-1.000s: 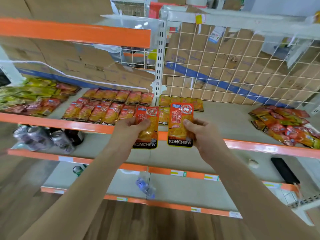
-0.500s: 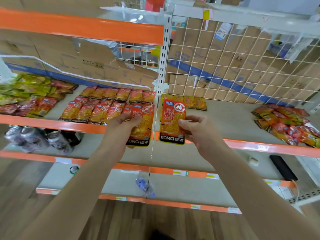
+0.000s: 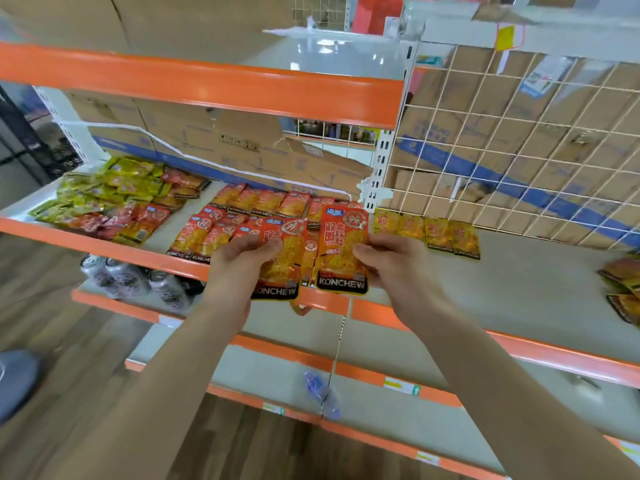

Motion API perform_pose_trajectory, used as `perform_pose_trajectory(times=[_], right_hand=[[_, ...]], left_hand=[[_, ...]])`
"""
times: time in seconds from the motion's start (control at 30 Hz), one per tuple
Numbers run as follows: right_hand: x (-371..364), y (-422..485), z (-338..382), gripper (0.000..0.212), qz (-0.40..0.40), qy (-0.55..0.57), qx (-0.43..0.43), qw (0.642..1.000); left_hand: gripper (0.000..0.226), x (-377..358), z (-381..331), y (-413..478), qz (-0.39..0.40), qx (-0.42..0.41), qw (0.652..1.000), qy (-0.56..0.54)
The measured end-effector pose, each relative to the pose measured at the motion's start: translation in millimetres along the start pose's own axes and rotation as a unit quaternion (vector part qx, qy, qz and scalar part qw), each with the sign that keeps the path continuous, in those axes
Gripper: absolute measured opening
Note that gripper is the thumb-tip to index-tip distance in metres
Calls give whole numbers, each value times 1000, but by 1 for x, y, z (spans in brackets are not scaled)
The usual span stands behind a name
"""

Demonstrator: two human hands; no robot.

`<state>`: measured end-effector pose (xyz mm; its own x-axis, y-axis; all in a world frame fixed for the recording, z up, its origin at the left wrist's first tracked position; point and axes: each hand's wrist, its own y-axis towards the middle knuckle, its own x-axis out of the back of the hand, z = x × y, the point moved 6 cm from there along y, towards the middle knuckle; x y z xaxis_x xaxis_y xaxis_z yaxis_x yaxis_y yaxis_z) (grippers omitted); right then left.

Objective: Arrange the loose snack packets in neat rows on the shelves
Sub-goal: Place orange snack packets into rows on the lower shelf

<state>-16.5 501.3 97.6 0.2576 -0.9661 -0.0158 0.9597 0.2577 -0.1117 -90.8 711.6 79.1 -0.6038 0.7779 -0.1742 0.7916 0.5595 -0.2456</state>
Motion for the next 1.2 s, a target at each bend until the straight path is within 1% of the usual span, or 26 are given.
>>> perform_pose_trajectory(times=[0.13, 0.2, 0.33, 0.5, 0.67, 0.8, 0.97, 1.1, 1.2], right_hand=[[3, 14, 0, 13, -3, -18, 3, 1000], [1, 18, 2, 10, -6, -21, 2, 1000], [-7, 22, 2, 10, -6, -40, 3, 999], [-29, 35, 0, 10, -32, -63, 0, 998], [-68, 48, -1, 16, -89, -75, -14, 993], [-106, 55, 2, 18, -119, -72, -17, 990], [-152, 56, 3, 24, -112, -51, -3, 992], [-187, 58, 2, 12, -114, -60, -6, 992], [-207, 60, 0, 23, -111, -74, -17, 991]], left_hand=[[20, -4, -2, 9, -4, -14, 1000, -15], [21, -5, -3, 14, -5, -16, 1000, -23], [16, -6, -6, 24, 20, -17, 1000, -17], [13, 3, -16, 41, 56, -25, 998, 5], [18, 40, -36, 66, 60, -34, 997, 24], [13, 75, -49, 92, 69, -24, 997, 32], [6, 111, -55, 120, 94, -10, 995, 32], [7, 139, -59, 142, 93, 1, 995, 17], [5, 156, -59, 159, 84, -5, 996, 28]])
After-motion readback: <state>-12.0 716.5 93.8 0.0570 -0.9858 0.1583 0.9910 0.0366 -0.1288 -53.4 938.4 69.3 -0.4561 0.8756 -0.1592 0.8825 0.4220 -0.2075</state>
